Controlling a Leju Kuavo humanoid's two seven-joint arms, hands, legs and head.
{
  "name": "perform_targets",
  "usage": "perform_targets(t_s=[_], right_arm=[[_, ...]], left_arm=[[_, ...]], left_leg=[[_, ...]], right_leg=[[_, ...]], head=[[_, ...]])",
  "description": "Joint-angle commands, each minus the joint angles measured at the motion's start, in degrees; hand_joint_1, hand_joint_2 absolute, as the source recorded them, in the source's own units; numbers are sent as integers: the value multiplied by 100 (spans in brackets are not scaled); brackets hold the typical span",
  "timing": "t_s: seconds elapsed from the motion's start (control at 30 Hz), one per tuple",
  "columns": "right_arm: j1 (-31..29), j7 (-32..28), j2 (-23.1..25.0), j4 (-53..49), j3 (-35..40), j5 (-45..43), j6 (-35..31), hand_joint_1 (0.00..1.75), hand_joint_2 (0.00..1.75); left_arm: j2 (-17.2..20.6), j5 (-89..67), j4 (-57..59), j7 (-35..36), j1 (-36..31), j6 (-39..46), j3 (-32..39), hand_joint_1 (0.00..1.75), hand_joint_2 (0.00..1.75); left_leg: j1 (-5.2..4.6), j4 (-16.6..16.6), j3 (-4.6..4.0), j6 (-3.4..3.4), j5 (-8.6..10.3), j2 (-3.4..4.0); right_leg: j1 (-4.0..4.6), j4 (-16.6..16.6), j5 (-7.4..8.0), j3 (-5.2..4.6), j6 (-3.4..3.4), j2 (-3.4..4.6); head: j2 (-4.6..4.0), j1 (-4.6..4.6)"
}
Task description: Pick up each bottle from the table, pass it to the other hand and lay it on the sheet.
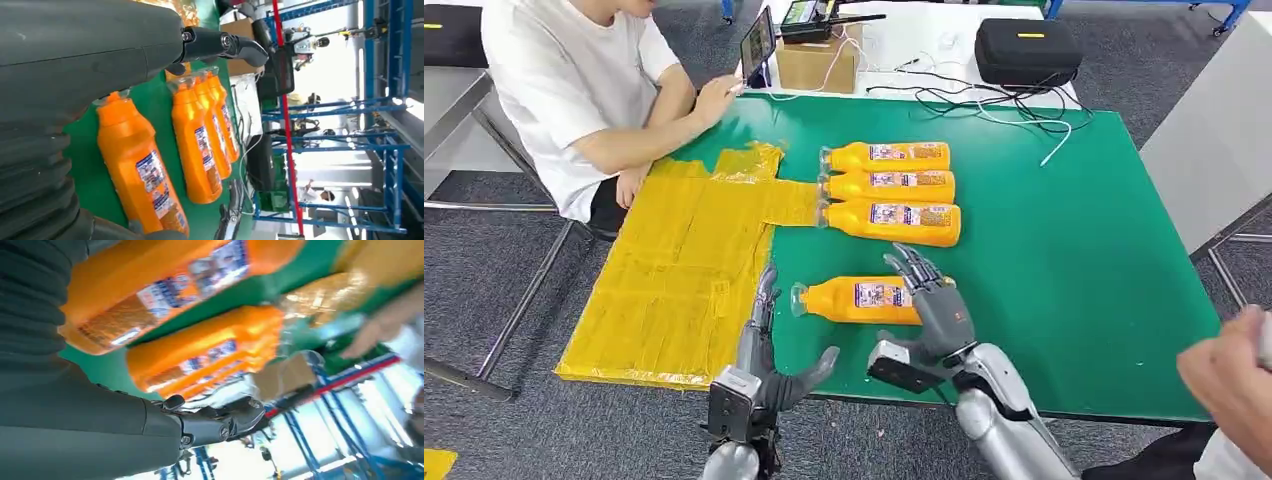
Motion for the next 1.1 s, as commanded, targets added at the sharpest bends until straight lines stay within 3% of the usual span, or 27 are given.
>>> perform_targets(t_s=[0.03,0.17,0.37,0.73,1.1], right_arm=[[18,-50,-65,-542,434,-194,109,0,175],[-76,-122,25,-401,492,-364,114,0,175],[-72,-139,61,-375,462,-470,140,0,175],[227,-422,638,-258,-638,-1838,-248,0,175],[227,-422,638,-258,-638,-1838,-248,0,175]], left_arm=[[-244,177,725,-46,-493,224,474,0,175],[-263,54,1364,-46,-911,294,804,0,175],[-250,0,1429,-46,-945,275,863,0,175],[-188,-137,975,-46,-436,150,671,0,175],[-188,-137,975,-46,-436,150,671,0,175]], left_leg=[[0,-3,10,-4,0,4],[2,-4,8,-4,3,1],[1,-4,14,-5,-1,3],[2,-5,16,-5,-2,7],[2,-3,17,-5,-4,4]], right_leg=[[1,-1,0,9,-7,0],[2,-4,3,9,-7,-1],[2,-4,-1,14,-8,0],[2,-4,0,15,-8,4],[3,-3,-3,18,-9,1]], head=[[0,-2],[2,2],[0,-2],[0,0],[2,0]])
